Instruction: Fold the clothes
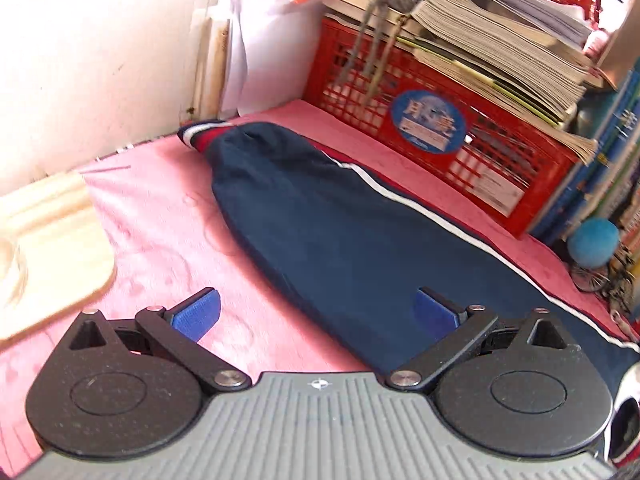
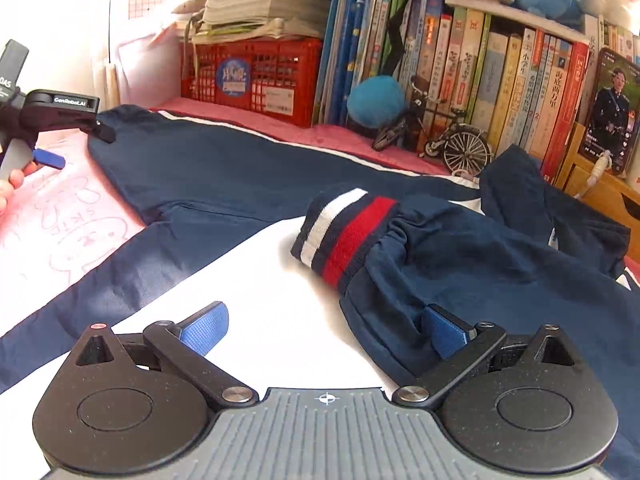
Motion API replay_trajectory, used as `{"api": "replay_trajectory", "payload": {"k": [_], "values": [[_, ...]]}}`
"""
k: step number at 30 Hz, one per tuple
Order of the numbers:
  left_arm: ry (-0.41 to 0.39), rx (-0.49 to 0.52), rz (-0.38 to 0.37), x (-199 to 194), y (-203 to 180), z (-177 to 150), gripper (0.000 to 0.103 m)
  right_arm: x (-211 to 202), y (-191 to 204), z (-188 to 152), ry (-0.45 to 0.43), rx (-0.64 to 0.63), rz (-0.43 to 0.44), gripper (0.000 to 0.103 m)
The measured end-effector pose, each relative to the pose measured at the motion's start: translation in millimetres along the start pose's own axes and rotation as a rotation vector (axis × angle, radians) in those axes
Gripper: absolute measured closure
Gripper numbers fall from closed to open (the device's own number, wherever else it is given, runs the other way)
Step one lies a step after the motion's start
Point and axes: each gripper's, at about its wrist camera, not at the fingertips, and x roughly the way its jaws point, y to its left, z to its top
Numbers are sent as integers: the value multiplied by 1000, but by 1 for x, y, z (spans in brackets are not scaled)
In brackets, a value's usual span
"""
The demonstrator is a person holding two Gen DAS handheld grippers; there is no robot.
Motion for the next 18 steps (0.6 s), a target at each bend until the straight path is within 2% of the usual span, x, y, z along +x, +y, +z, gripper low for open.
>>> {"api": "replay_trajectory", "payload": {"k": [4, 8, 11, 12, 14, 16, 18], "values": [[-29, -32, 83, 30, 2, 22, 0, -1, 4, -2, -9, -21, -17, 0], [-16, -73, 142, 61, 11, 38, 0, 3, -5, 0, 14, 33, 22, 0], [-38, -47, 184, 74, 11, 42, 2, 5, -11, 0, 27, 67, 46, 0], [-52, -27, 188, 75, 10, 42, 8, 6, -12, 0, 29, 71, 49, 0], [-89, 11, 194, 75, 7, 41, 82, 6, -13, 0, 31, 78, 54, 0], [-145, 29, 164, 63, 1, 41, 96, 6, -13, 0, 32, 80, 55, 0], [-204, 46, 122, 50, -7, 40, 97, 6, -13, 0, 33, 83, 57, 0]]}}
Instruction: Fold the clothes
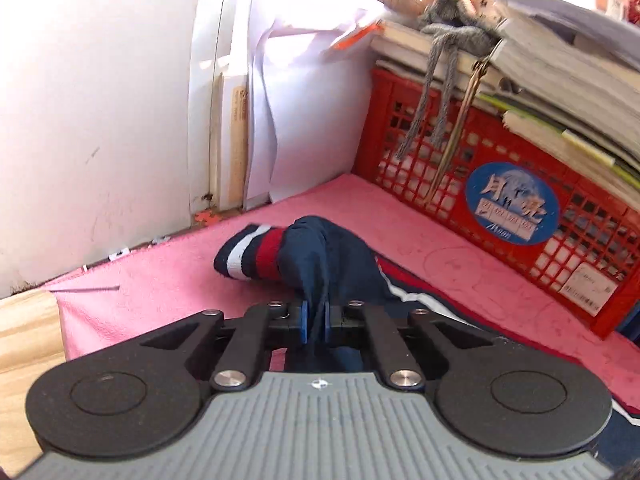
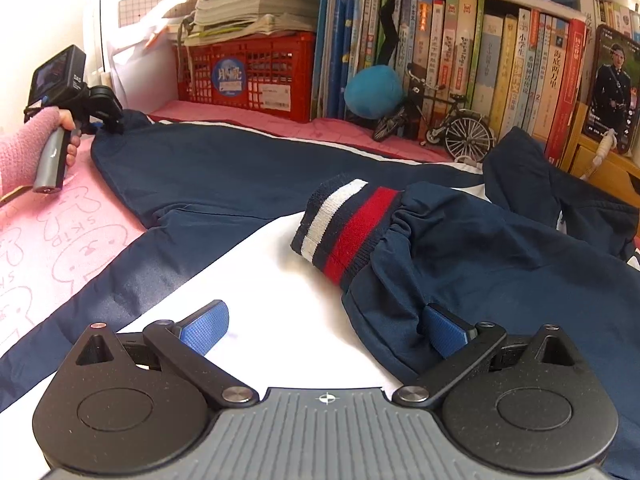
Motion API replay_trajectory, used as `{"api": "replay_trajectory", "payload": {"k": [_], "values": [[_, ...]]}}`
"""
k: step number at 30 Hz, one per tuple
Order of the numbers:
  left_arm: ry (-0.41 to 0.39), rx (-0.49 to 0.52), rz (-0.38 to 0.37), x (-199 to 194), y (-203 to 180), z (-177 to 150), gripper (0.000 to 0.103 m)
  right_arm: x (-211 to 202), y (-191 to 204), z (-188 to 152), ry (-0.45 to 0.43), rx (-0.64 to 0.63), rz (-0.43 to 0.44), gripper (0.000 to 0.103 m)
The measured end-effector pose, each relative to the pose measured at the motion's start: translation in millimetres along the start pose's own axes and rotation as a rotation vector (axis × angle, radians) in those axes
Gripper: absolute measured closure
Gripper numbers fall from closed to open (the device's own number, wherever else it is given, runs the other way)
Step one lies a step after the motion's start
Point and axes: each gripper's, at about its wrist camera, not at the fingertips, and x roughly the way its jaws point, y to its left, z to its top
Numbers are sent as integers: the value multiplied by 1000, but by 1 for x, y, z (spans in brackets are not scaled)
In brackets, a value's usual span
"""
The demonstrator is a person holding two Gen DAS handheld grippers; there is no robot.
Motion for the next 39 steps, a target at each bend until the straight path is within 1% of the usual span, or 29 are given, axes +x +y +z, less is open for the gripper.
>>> {"api": "replay_trajectory", "payload": {"k": [2, 3, 5, 7, 10, 12, 13, 14, 15, 16, 17, 18, 19, 20, 21, 22, 24, 25, 27, 28, 29, 31, 32, 34, 35, 36, 39], "values": [[-71, 57, -42, -21, -14, 2, 98, 0, 0, 0, 0, 2, 1, 0], [-114, 98, -79, -36, -25, 3, 98, 0, -1, 0, 0, 2, 1, 0], [-189, 165, -187, -73, -50, 4, 98, 0, -1, 0, 0, 5, 3, 0], [-246, 208, -300, -112, -74, 3, 98, 1, 0, 0, 0, 5, 0, 0], [-335, 309, -501, -186, -128, -14, 98, -1, 2, 0, -7, -3, -20, 0], [-347, 394, -616, -223, -161, -37, 97, -8, -1, -3, -23, 27, -95, 0], [-348, 437, -673, -241, -176, -49, 96, -17, -10, -9, -36, 86, -104, 0], [-336, 481, -714, -253, -190, -63, 92, -27, -20, -15, -49, 150, -109, 0], [-316, 524, -746, -262, -202, -78, 91, -38, -34, -25, -58, 229, -98, 0], [-280, 585, -772, -269, -216, -99, 83, -52, -51, -37, -66, 308, -114, 0], [-232, 655, -786, -272, -229, -122, 79, -66, -69, -49, -75, 387, -134, 0], [-187, 712, -793, -273, -238, -141, 79, -75, -80, -57, -72, 423, -190, 0], [-145, 764, -800, -272, -245, -159, 79, -86, -93, -67, -41, 439, -327, 0], [-109, 805, -808, -272, -249, -176, 79, -95, -101, -75, -12, 427, -448, 0], [-83, 830, -822, -274, -247, -189, 79, -102, -108, -83, -3, 410, -519, 0], [-62, 849, -838, -277, -243, -201, 79, -111, -116, -92, -7, 409, -547, 0], [-45, 860, -873, -285, -231, -212, 77, -124, -129, -103, -27, 490, -479, 0], [-48, 857, -883, -290, -223, -214, 74, -130, -136, -109, -38, 533, -441, 0], [-80, 849, -879, -298, -204, -211, 71, -134, -143, -112, -72, 610, -332, 0], [-112, 850, -854, -300, -194, -208, 66, -131, -142, -109, -88, 627, -292, 0], [-152, 852, -818, -301, -183, -205, 56, -128, -140, -105, -103, 641, -254, 0], [-216, 864, -724, -292, -164, -197, 45, -118, -134, -93, -117, 633, -211, 0], [-229, 867, -681, -285, -157, -194, 45, -110, -132, -85, -118, 626, -199, 0], [-194, 836, -587, -264, -138, -183, 45, -93, -128, -68, -108, 621, -191, 0], [-170, 811, -557, -255, -128, -177, 45, -80, -127, -58, -81, 630, -217, 0], [-144, 784, -544, -247, -119, -172, 45, -72, -128, -52, -73, 634, -226, 0], [-78, 718, -506, -224, -95, -159, 45, -48, -132, -41, -97, 684, -178, 0]]}}
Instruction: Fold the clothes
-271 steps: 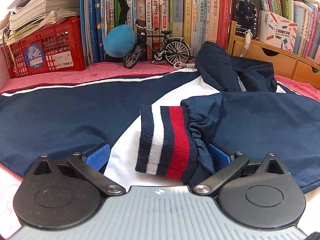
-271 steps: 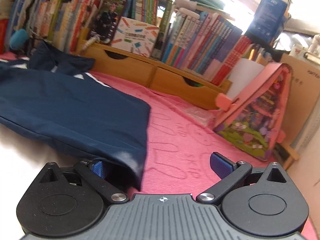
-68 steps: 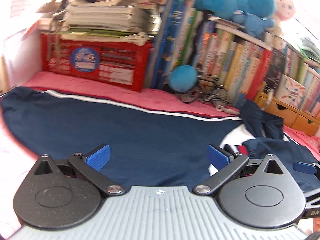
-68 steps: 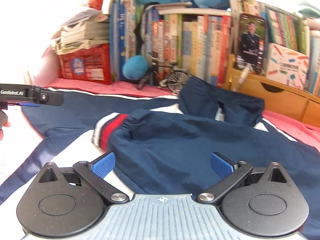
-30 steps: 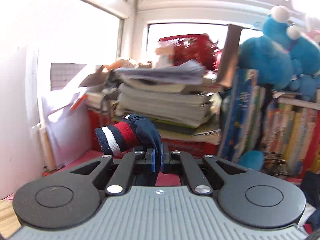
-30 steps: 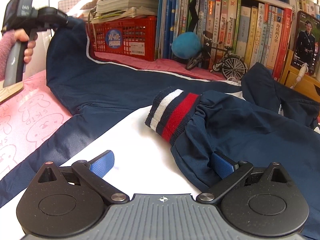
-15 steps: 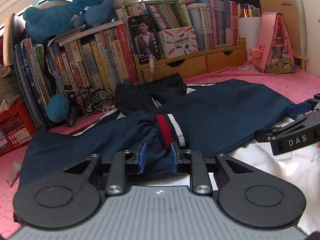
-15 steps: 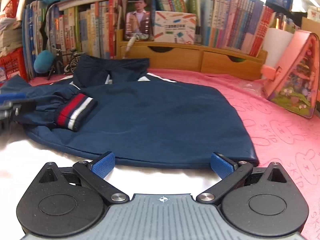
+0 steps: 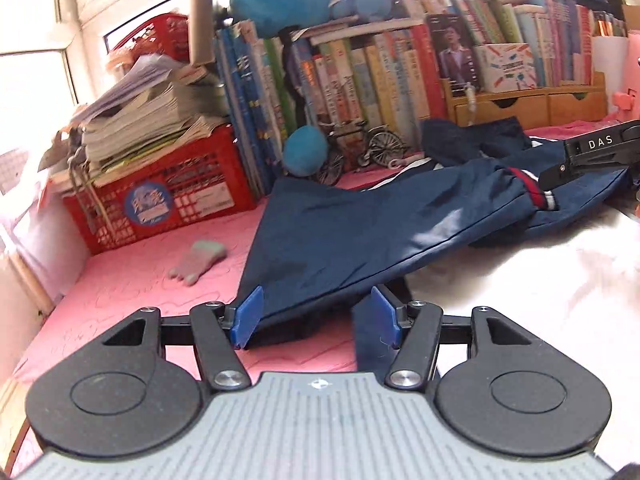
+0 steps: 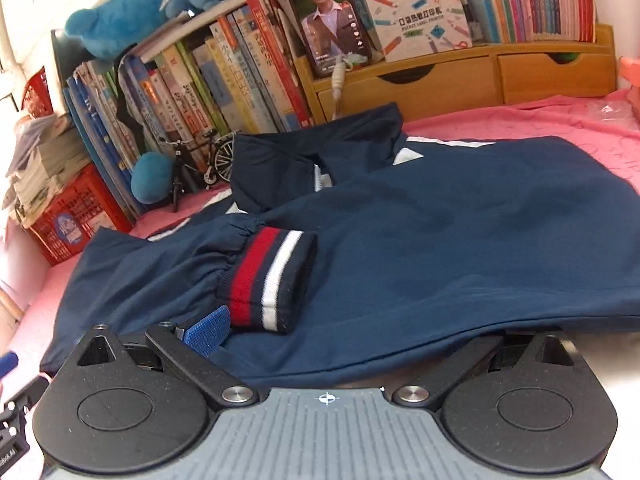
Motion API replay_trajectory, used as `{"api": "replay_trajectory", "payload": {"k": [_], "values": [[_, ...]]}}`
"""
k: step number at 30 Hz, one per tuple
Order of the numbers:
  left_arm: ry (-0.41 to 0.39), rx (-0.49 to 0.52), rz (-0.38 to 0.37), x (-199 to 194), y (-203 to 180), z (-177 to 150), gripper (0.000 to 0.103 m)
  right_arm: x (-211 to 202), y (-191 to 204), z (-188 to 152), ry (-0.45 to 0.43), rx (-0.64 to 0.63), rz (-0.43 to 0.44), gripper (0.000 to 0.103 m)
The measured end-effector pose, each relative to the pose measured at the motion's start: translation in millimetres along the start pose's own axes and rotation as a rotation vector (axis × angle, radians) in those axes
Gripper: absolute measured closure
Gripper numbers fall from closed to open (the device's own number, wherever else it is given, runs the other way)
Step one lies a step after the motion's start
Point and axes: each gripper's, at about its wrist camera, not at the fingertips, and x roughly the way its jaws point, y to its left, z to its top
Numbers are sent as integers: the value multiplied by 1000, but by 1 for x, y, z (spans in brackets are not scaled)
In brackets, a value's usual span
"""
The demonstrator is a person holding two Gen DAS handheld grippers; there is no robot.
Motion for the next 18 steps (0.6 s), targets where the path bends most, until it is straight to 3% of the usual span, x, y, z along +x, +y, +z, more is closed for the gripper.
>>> {"api": "replay_trajectory", "payload": {"k": [3, 6, 8, 11, 14, 18], "values": [[27, -31, 24, 8, 16, -7, 45, 17, 5, 7, -4, 2, 1, 0], [31, -64, 15, 11, 23, -11, 43, 20, 7, 14, -1, 25, 42, 22], [24, -74, -8, 11, 23, -12, 39, 15, 6, 18, -20, 41, 78, 22], [11, -68, -26, 12, 19, -12, 38, 2, -4, 21, -77, 102, 59, 22], [5, -66, -37, 14, 15, -12, 35, -12, -15, 19, -65, 153, 35, 19], [8, -54, -35, 18, 12, -12, 34, -30, -4, 15, 24, -57, -4, 13]]}}
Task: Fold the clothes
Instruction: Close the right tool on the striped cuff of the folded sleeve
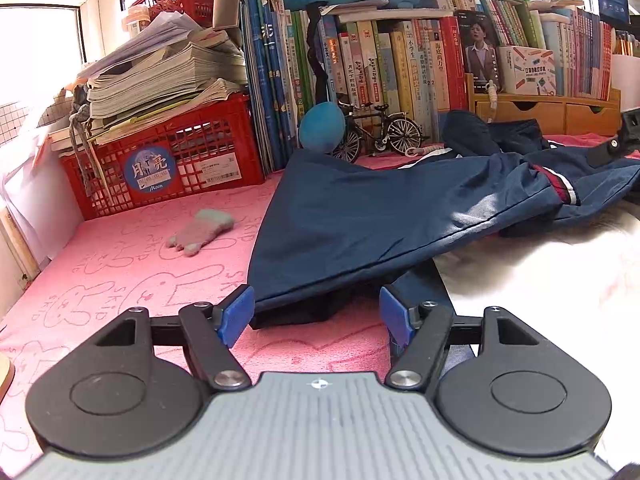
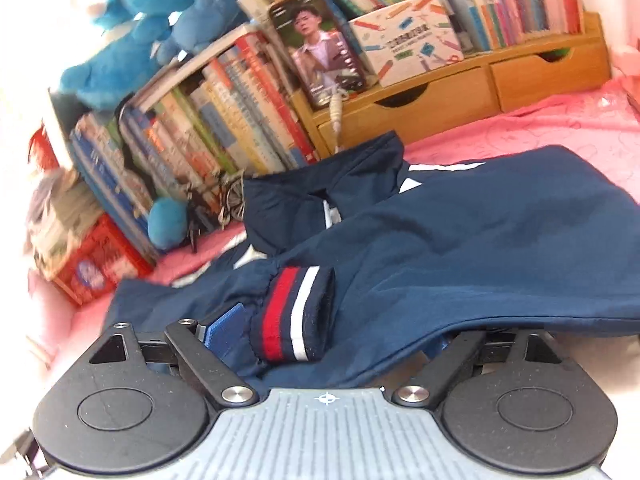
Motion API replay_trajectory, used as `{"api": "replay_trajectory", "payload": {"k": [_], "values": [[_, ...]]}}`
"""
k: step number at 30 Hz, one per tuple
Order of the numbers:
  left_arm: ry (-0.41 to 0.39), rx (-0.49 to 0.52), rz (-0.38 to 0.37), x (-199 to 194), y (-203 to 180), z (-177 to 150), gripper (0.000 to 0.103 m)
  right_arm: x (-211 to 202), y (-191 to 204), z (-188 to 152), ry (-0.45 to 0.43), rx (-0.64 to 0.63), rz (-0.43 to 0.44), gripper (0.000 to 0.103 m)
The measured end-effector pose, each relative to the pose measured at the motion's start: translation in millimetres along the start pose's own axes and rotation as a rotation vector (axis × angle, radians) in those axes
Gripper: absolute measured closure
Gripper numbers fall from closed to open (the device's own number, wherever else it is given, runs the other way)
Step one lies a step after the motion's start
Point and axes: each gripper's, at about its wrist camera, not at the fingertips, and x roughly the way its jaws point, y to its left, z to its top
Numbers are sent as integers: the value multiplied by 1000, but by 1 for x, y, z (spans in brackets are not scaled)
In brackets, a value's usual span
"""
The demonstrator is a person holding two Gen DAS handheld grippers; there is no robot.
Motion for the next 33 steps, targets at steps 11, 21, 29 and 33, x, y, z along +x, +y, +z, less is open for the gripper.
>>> {"api": "replay_trajectory", "payload": {"k": [11, 21, 29, 33], "values": [[-29, -19, -11, -7, -1, 4, 33, -44, -13, 10, -33, -66, 202, 6], [-73, 34, -59, -4, -26, 15, 25, 10, 8, -47, -23, -609, -325, 49], [-29, 31, -47, 7, -28, 5, 25, -13, -25, 1, 23, -115, 110, 34], [15, -17, -35, 14, -21, 5, 22, 10, -27, 13, -32, 65, 203, 27]]}}
